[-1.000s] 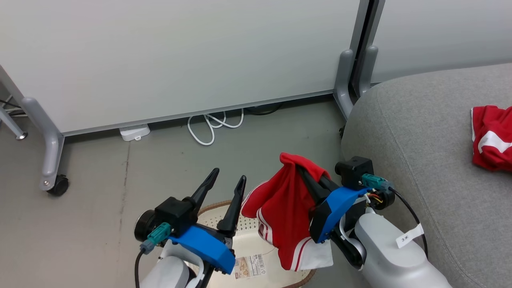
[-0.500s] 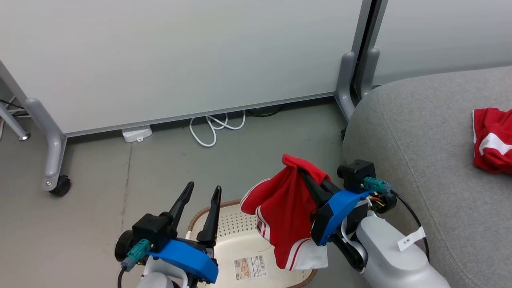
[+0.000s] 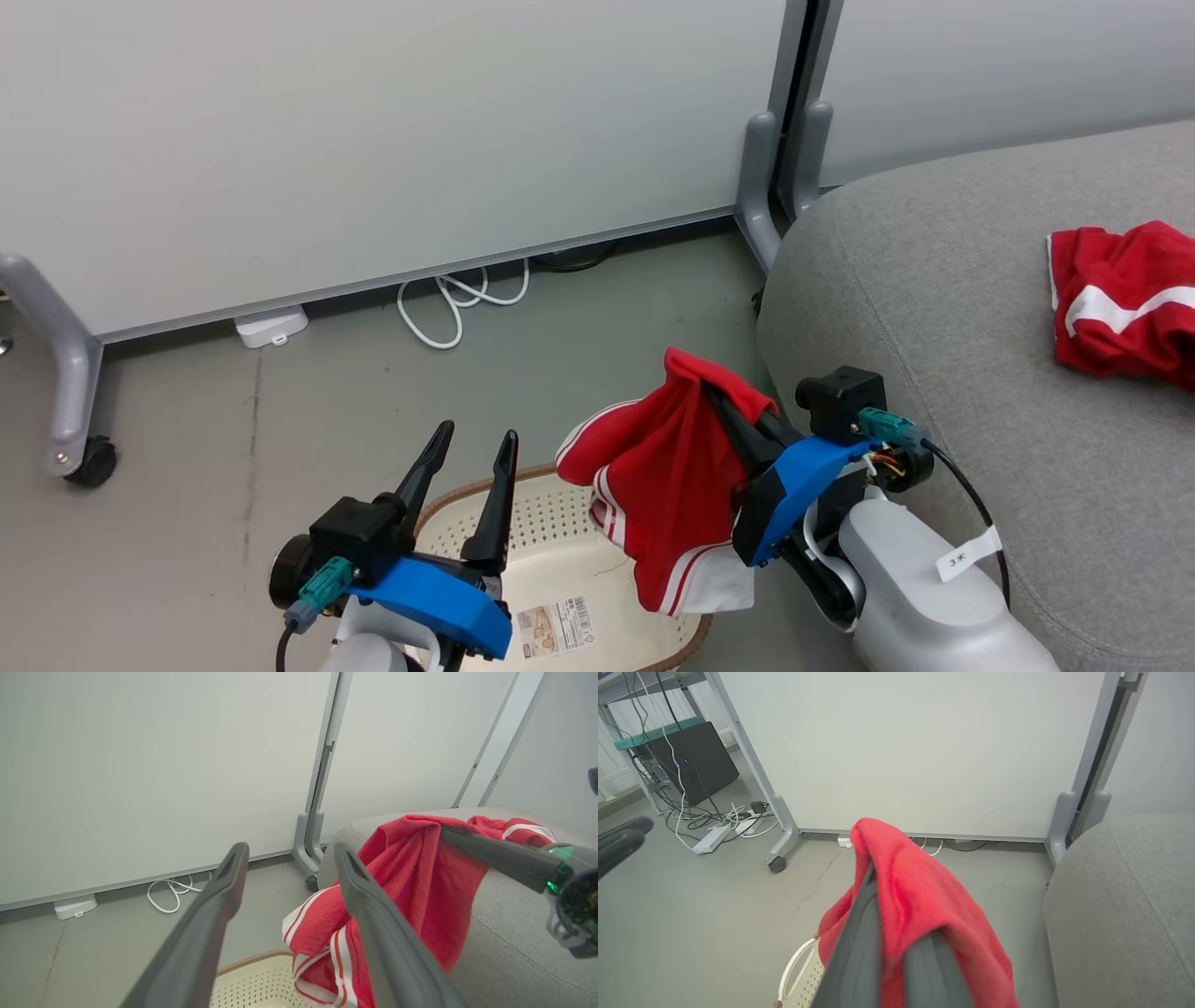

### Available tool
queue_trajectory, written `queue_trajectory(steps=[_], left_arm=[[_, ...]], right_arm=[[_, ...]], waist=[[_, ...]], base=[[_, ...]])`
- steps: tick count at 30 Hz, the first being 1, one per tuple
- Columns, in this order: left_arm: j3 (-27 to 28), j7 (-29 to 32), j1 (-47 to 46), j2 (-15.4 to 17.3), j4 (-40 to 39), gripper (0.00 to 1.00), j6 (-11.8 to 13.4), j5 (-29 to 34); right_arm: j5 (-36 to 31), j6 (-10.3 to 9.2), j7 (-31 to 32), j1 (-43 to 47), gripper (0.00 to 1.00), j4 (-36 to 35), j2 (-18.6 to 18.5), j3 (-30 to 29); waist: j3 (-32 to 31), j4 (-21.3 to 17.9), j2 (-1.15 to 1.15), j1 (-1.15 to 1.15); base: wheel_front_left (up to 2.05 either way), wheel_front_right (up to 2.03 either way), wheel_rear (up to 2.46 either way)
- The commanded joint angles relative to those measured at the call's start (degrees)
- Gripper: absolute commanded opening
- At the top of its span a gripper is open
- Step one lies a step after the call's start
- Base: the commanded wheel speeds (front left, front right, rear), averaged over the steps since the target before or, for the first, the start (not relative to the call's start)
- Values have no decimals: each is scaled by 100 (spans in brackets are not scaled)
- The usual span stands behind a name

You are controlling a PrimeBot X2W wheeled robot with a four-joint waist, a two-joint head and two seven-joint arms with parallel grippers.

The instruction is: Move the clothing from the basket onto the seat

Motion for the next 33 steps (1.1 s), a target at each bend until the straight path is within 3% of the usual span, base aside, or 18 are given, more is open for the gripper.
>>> queue_trajectory(steps=[1,33], left_arm=[[-17,-18,-60,16,-12,100,-40,-18],[-204,-18,-282,181,97,100,-41,-120]], right_arm=[[-10,1,-34,67,0,-30,-38,-26],[-101,1,-33,173,0,-230,44,-224]], waist=[[2,-89,0,0],[297,-2166,0,0]], base=[[0,0,0],[0,0,0]])
